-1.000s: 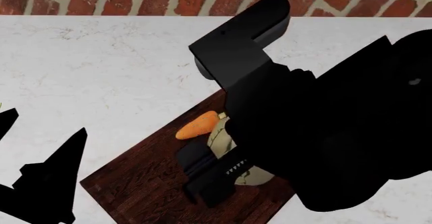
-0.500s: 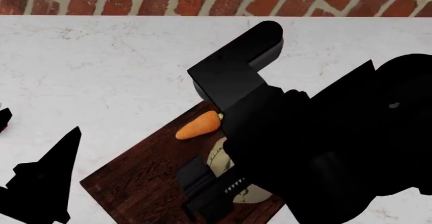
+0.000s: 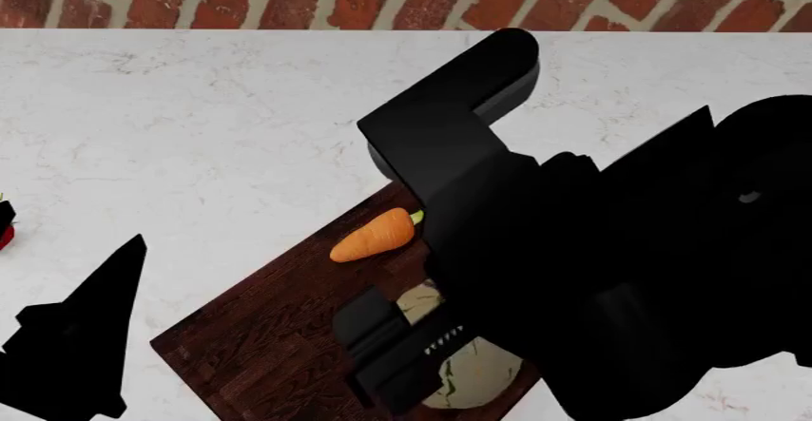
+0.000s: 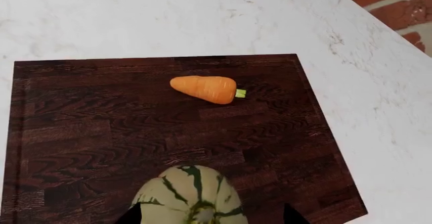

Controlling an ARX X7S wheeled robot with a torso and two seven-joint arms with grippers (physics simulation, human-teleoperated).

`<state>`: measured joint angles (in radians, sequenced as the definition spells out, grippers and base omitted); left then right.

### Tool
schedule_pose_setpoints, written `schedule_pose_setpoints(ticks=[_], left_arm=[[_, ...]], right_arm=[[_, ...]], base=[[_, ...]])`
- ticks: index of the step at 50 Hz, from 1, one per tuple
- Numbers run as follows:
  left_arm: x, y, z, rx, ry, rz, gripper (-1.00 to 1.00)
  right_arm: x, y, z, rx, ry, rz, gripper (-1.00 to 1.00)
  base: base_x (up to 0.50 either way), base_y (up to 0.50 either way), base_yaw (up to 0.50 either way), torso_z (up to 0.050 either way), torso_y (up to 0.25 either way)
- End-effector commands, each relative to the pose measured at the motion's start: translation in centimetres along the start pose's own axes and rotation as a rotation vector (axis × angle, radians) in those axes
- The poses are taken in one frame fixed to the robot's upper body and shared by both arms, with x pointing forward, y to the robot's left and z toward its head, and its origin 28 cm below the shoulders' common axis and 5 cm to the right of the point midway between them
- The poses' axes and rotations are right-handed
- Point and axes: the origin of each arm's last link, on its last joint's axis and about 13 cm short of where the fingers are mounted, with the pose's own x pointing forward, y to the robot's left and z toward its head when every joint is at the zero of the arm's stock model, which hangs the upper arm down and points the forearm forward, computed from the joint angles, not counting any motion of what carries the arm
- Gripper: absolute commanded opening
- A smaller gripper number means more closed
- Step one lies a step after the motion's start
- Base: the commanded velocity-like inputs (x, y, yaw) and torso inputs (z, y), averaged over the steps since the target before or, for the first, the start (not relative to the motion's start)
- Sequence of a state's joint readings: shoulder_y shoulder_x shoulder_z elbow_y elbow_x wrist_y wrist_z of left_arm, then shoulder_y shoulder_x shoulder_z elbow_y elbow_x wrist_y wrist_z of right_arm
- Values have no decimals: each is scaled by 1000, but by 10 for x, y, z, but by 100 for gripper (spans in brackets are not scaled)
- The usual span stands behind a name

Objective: Clear the non-vegetable object off the cutting board and place the vegetables onto it.

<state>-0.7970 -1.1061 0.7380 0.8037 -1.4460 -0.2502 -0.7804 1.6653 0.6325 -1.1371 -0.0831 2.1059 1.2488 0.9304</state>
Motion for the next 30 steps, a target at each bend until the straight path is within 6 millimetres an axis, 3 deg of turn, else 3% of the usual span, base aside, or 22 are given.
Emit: schedule_pose_setpoints(ticks=[1,18,30], left_arm=[[-1,0,0,-2,-5,0,100],[-5,-5,11,14,-27,-13,100],[-11,-7,19,26,-40,-16,100]], right_arm=[[-16,0,7,11,-46,8,100],[-70,-4,12,66,-171,-24,100],[-115,17,-10,106,-343,-51,100]], base=[[0,0,0,0,0],[0,0,0,0,0],[0,0,0,0,0]])
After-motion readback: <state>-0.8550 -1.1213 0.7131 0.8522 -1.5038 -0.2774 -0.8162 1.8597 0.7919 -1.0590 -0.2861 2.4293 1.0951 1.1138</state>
